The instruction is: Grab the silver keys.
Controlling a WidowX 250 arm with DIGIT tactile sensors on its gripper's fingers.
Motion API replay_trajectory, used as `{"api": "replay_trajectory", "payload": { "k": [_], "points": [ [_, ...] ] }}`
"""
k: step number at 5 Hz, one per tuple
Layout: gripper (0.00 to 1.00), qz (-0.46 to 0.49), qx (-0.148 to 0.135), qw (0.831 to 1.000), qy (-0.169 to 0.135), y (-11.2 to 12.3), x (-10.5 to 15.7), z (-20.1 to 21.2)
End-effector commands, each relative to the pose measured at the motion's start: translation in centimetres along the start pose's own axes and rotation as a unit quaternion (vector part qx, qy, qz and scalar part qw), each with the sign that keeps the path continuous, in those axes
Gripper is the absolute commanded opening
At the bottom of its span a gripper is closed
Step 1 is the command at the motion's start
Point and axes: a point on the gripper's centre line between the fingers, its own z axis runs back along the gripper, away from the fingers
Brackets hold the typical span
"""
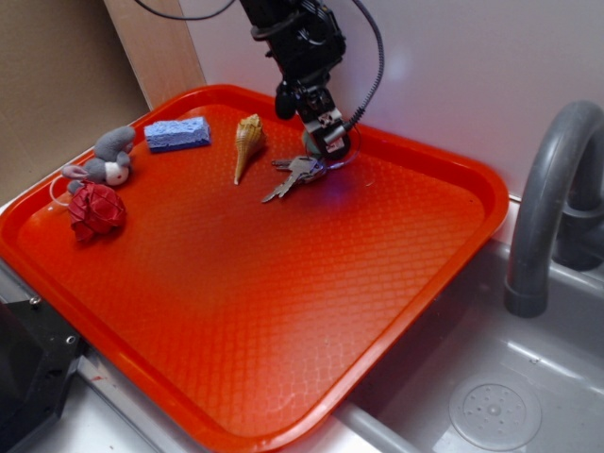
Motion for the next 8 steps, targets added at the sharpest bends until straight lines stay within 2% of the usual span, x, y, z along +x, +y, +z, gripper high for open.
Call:
{"api": "replay_trajectory", "payload": {
  "k": [1, 2, 3, 4, 5, 6, 7, 8],
  "points": [
    [0.00, -0.037, 0.016, 0.999, -0.026, -3.5, 0.8, 1.0],
    [0.00, -0.043, 0.020, 0.998, -0.031, -4.4, 0.2, 1.7],
    [0.00, -0.036, 0.046, 0.997, -0.043, -5.2, -0.4, 5.0],
    [0.00, 0.021, 0.021, 0.999, -0.023, -5.5, -1.9, 10.7],
    [0.00, 0.066, 0.014, 0.998, 0.017, -6.2, -4.5, 16.6],
    [0.00, 0.169, 0.049, 0.984, 0.029, -7.9, -5.7, 21.7],
    [0.00, 0.245, 0.033, 0.969, 0.027, -8.1, -7.6, 21.8],
    [0.00, 0.249, 0.014, 0.968, -0.005, -8.3, -8.5, 21.1]
  ]
}}
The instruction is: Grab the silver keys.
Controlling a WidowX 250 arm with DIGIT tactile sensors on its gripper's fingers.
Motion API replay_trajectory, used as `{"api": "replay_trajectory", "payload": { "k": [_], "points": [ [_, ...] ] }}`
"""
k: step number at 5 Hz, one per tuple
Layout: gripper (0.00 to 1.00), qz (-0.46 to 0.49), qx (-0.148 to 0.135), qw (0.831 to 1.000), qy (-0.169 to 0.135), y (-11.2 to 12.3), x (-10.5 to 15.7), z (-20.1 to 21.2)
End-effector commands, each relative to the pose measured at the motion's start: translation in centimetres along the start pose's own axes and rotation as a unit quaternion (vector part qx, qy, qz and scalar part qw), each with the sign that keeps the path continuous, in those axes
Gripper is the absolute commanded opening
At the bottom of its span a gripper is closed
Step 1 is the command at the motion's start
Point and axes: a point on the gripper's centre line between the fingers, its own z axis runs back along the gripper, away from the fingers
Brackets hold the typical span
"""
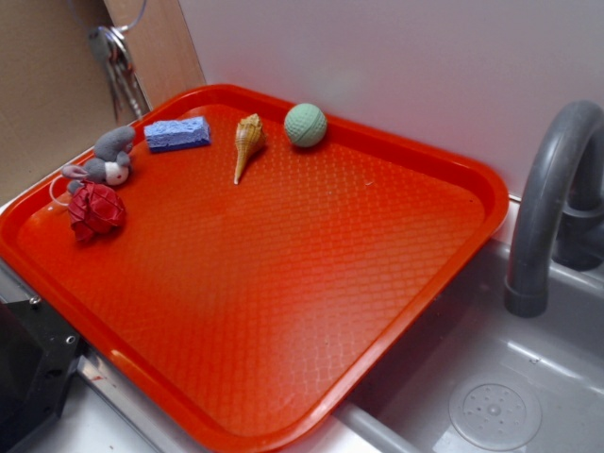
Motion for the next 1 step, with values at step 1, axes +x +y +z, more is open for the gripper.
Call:
{"api": "replay_trajectory", "payload": {
  "k": [1],
  "points": [
    [0.00, 0.007, 0.000, 0.998, -0.060, -1.16, -0.35, -0.10]
  ]
}}
